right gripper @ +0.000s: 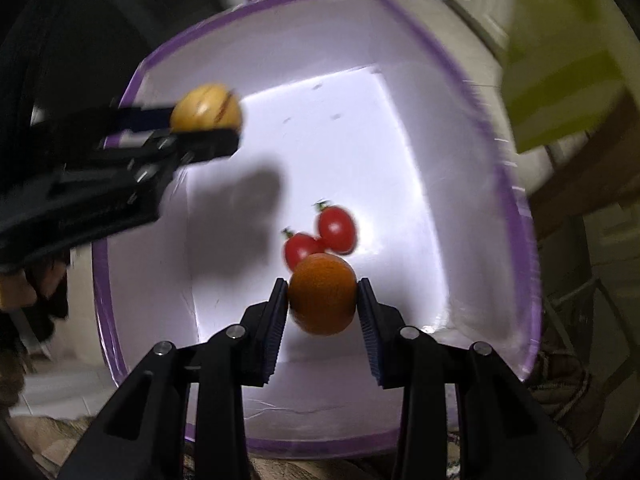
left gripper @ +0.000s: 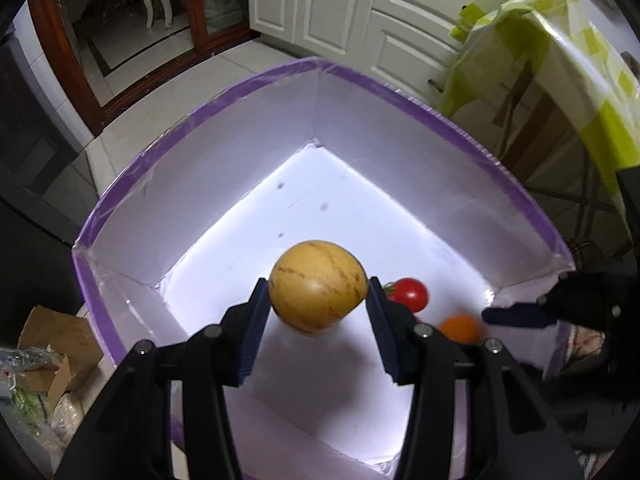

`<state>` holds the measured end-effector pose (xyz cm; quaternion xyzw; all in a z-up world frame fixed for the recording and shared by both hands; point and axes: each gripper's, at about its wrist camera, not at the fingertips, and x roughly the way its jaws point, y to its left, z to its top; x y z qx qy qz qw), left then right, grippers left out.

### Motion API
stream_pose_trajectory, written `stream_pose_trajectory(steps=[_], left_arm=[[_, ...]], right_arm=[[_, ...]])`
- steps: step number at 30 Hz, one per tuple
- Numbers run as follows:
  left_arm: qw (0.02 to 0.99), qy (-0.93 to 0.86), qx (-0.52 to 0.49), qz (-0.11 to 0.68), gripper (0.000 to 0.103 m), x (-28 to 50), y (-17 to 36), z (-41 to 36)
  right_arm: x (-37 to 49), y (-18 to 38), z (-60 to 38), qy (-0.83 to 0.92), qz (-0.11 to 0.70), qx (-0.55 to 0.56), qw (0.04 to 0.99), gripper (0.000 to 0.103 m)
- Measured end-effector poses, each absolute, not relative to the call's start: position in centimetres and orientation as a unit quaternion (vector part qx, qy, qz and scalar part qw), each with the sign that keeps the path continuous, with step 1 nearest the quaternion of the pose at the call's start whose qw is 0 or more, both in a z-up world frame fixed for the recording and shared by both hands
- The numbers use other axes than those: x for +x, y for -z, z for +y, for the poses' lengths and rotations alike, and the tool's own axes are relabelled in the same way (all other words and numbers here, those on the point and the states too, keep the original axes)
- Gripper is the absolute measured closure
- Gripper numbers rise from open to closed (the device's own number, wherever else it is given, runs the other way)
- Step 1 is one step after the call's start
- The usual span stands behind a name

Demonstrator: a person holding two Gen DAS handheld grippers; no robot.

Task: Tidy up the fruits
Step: 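Carry the orange and pepino to the white box and release both, then return both tools to the fruit cluster on the table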

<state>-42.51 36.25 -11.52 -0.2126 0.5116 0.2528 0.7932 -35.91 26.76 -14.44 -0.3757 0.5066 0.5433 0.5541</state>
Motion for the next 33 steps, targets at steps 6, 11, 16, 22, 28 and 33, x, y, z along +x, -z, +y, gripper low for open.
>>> stream_pose_trajectory(steps=[6, 11, 16, 22, 28, 33], left_arm=[[0.773, -0.266, -0.214, 0.534, 0.054, -42.5, 12.5, 36.7], [0.781, -0.286, -0.21, 0.515, 0.053, -43.3, 11.5, 37.7], [0.802, -0.31, -0.215, 0.463, 0.029, -44.2, 8.2, 39.1], [0.849, -0.354, -0.192, 0.342, 0.011, -44.6, -0.6, 39.3], [0.888, -0.335, -0.138, 0.282, 0.001, -40.7, -7.2, 35.6], [0.921, -0.191, -0.11, 0.32, 0.001, -31.7, -9.5, 28.1]], right_arm=[[-38.5, 15.1, 27.6, -0.563, 0.484, -0.42, 0.522, 0.067], [-36.5, 14.6, 27.1, -0.567, 0.512, -0.369, 0.529, 0.064], [-34.6, 12.2, 26.2, -0.567, 0.519, -0.319, 0.554, 0.046], [-31.4, 0.1, 21.4, -0.607, 0.421, -0.217, 0.638, 0.036], [-24.4, -8.3, 10.0, -0.55, 0.341, -0.063, 0.759, 0.014], [-18.6, -6.7, -0.5, -0.441, 0.401, 0.058, 0.801, 0.014]])
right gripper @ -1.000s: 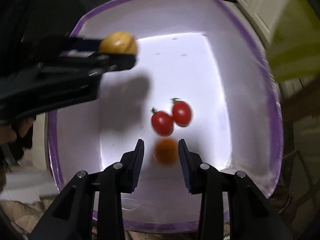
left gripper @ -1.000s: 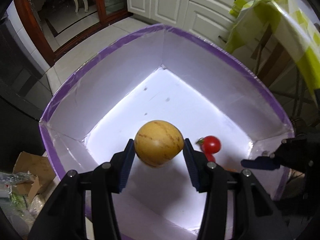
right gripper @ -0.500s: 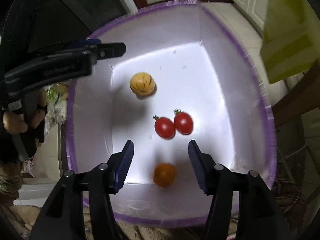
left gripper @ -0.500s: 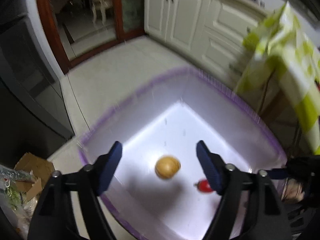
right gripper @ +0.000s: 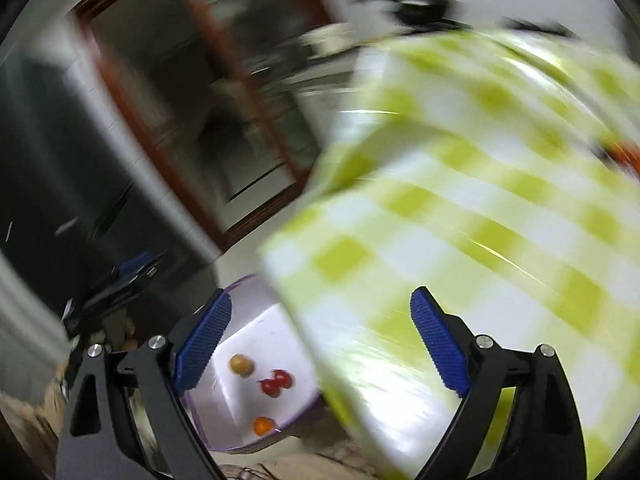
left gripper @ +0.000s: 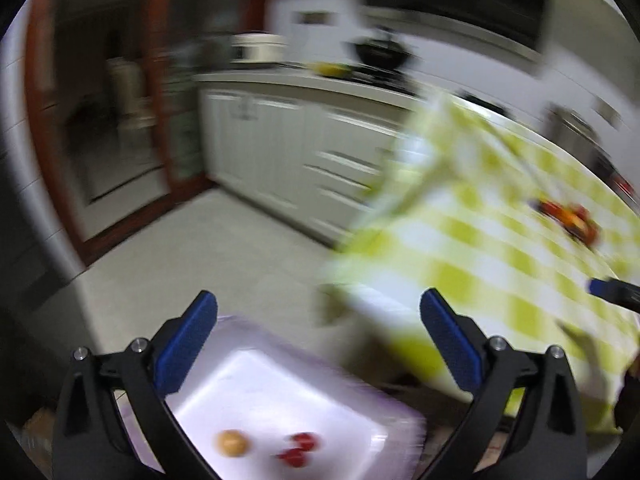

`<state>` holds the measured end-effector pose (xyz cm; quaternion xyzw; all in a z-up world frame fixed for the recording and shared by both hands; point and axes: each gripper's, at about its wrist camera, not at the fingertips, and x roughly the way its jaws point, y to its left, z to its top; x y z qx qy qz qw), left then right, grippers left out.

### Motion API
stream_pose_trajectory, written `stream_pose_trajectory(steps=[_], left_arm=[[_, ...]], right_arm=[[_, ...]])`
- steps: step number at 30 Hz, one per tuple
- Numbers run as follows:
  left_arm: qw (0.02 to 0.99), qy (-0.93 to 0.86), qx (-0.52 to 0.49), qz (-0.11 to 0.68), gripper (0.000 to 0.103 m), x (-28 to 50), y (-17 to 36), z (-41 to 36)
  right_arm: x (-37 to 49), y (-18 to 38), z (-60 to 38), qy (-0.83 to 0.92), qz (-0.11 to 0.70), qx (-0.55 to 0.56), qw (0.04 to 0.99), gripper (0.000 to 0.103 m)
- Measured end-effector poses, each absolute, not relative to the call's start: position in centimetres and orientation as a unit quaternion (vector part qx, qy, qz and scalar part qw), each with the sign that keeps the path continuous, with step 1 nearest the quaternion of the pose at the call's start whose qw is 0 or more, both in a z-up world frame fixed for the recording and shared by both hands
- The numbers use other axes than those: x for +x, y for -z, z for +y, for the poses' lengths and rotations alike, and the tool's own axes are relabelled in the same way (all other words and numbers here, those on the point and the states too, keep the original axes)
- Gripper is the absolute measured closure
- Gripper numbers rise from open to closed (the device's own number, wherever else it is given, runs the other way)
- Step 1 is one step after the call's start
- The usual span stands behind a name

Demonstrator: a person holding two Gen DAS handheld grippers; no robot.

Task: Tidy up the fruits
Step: 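Return both tools to the fruit cluster on the table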

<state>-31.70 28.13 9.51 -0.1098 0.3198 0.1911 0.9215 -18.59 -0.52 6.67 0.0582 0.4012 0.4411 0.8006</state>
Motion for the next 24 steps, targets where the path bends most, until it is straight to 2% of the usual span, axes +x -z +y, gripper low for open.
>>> stream_pose_trajectory(steps=[8, 14, 18, 24], left_arm=[[0.943, 0.014, -0.074, 0.323, 0.001, -15.7, -11.2, 12.6], [0.94, 0.068, -0.062, 0.328, 0.001, -3.7, -9.0, 2.1], [0.943, 0.063, -0.053, 0.322, 0.001, 2.6, -6.8, -2.4], [0.942, 0.08, -0.076, 0.317, 0.001, 6.6, -4.9, -4.3]], right_arm=[[-12.0, -4.8, -16.6, -0.259, 0.412, 0.165, 0.858, 0.014], [-7.5, -4.4, -25.3, -0.157, 0.382, 0.19, 0.89, 0.014], [-3.8, -2.9, -27.4, -0.11, 0.376, 0.182, 0.902, 0.014], [-0.4, -0.8, -29.5, -0.081, 0.397, 0.181, 0.896, 0.014]])
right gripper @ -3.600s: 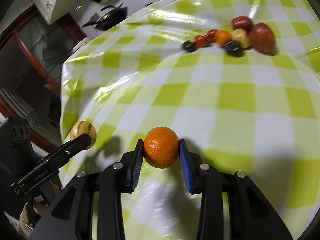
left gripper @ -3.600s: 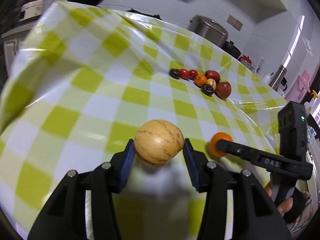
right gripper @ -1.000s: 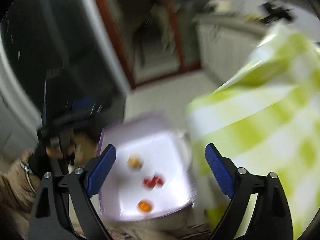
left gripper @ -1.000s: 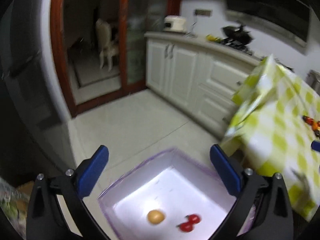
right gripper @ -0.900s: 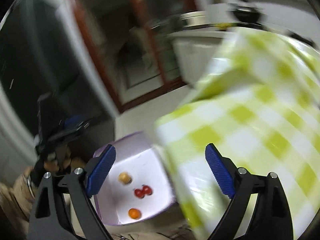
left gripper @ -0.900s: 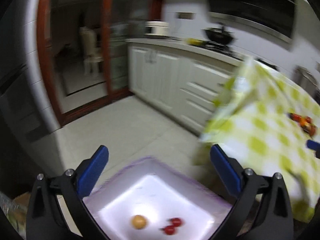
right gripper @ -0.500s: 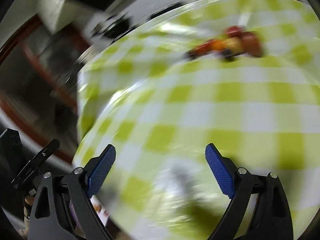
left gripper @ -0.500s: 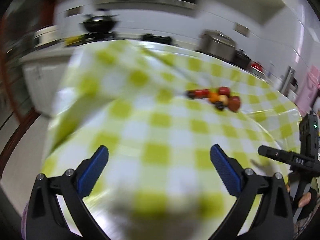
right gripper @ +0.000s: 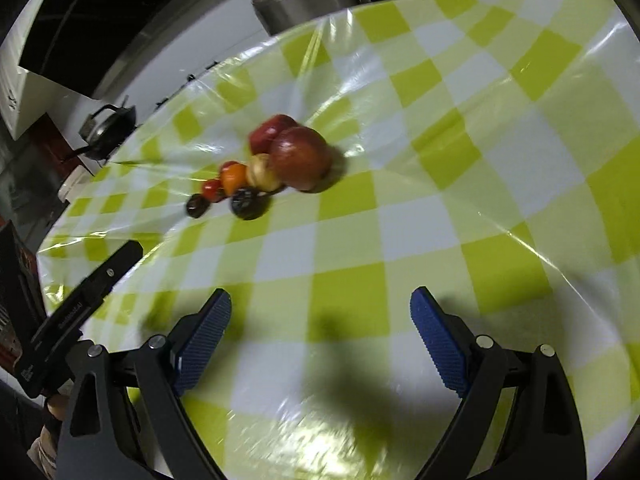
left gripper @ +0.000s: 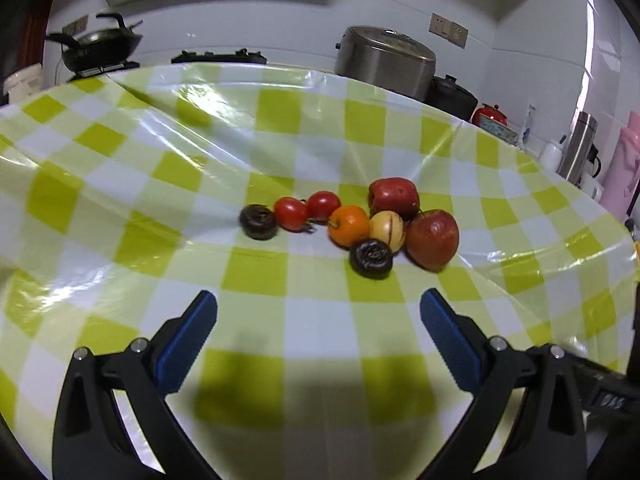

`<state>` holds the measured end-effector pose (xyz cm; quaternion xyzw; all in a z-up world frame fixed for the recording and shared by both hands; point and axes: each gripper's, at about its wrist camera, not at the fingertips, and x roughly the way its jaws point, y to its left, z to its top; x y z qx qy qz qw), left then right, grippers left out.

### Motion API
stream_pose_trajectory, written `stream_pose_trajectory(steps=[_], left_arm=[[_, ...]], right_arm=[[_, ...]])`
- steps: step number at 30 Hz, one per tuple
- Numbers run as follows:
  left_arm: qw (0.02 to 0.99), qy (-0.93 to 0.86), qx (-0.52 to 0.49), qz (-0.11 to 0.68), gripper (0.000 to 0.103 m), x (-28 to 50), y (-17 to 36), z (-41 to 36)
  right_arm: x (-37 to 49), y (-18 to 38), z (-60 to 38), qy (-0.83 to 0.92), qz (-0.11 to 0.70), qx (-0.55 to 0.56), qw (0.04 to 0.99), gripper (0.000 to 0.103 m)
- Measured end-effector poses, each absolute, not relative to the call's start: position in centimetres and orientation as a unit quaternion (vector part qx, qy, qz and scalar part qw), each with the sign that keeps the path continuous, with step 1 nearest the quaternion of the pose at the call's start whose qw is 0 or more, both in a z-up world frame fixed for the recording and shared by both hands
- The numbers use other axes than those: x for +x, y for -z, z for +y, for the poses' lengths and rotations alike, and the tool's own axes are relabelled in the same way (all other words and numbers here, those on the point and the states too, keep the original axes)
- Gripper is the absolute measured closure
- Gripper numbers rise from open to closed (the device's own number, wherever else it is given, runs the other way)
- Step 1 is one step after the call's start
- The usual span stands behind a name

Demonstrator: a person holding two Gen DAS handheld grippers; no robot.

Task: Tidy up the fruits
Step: 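Return both tools to the fruit cluster on the table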

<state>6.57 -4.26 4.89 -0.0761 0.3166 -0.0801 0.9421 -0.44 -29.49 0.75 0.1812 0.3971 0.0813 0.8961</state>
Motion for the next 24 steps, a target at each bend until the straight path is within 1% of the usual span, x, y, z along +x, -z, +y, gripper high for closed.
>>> stream_pose_trajectory(steps=[4, 6, 8, 11, 14, 24], left_arm=[[0.942, 0.078, -0.108, 0.309, 0.001, 6.6, -4.2, -2.2], [0.935, 0.083, -0.148, 0.311, 0.001, 6.7, -3.9, -0.8], [0.934, 0.079, -0.164, 0.309, 0.001, 6.6, -3.7, -0.2], [0.937, 0.092, -0.14, 0.308, 0.001, 6.5, -3.8, -1.2], [0.932, 0.106, -0.112, 0.329, 0.001, 7.0, -3.5, -2.4], [0.93, 0.109, -0.128, 0.328, 0.001, 6.9, -3.3, -1.8]], right_arm=[[1.3, -0.9, -29.2, -0.085, 0.4, 0.169, 0.897, 0.014], [1.8, -1.1, -28.9, -0.085, 0.398, 0.162, 0.899, 0.014], [2.5, -1.1, -28.9, -0.086, 0.4, 0.166, 0.897, 0.014], [3.8, -1.2, -29.0, -0.077, 0.395, 0.167, 0.9, 0.014], [5.5, -1.3, -29.0, -0.059, 0.39, 0.158, 0.905, 0.014], [10.7, -1.4, -28.3, -0.052, 0.388, 0.122, 0.912, 0.014]])
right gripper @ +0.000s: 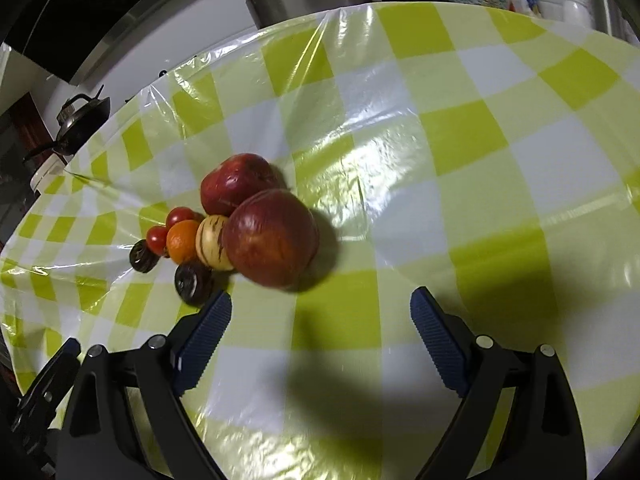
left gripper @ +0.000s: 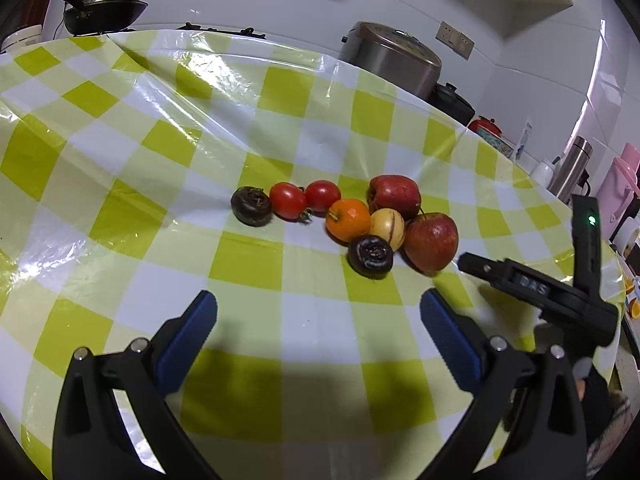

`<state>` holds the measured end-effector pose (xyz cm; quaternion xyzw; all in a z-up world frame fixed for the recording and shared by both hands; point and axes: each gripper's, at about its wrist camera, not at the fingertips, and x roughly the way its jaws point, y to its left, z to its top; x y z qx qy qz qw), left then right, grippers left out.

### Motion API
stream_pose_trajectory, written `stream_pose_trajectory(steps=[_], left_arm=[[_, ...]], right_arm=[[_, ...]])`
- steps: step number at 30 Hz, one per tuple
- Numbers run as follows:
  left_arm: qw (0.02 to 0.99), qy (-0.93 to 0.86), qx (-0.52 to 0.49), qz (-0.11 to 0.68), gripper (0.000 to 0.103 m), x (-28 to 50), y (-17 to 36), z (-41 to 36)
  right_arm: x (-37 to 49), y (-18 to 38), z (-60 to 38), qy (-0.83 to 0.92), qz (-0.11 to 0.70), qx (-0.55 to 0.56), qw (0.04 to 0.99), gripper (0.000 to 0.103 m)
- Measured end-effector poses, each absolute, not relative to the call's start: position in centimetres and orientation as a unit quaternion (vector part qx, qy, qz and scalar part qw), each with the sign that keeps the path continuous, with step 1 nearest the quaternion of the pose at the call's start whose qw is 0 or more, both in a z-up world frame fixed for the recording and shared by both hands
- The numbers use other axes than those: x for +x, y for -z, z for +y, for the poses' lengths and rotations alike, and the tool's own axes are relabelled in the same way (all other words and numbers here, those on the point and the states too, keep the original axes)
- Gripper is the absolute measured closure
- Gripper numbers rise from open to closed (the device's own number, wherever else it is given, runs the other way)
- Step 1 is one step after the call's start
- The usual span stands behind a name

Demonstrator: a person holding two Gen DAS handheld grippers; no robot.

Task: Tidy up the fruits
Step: 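Return both tools to the fruit cluster on the table, then grasp the large red apple with the right tool and lift it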

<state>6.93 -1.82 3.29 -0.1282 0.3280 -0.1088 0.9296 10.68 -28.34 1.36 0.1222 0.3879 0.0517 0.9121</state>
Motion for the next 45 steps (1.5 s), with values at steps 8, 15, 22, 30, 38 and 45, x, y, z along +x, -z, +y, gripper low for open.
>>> stream_pose_trajectory(steps=[8, 15, 22, 30, 38, 45], left_arm=[[0.929, 0.109, -0.13, 0.328, 0.001, 6.9, -3.3, -1.7], [0.929, 0.108, -0.13, 0.33, 0.001, 7.0, -3.2, -1.7], [0.929, 0.105, -0.131, 0.331, 0.001, 7.1, -3.2, -1.7], [0.927, 0.1, -0.131, 0.337, 0.001, 7.4, -3.1, -1.7], [0.923, 0.099, -0.127, 0.349, 0.001, 7.8, -2.8, -1.9], [0.921, 0.1, -0.13, 0.352, 0.001, 7.8, -2.7, -1.8]], right_arm=[[13.2, -0.9, -26.9, -0.079, 0.41, 0.063, 0.906, 0.014], [14.1, -0.5, -26.3, -0.091, 0.417, 0.037, 0.904, 0.014], [15.2, -0.5, -25.6, -0.099, 0.419, 0.019, 0.902, 0.014], [16.9, -0.1, -24.1, -0.103, 0.431, -0.011, 0.897, 0.014], [17.9, 0.0, -23.6, -0.119, 0.431, -0.006, 0.894, 0.018], [17.1, -0.3, -23.9, -0.133, 0.422, 0.002, 0.897, 0.039]])
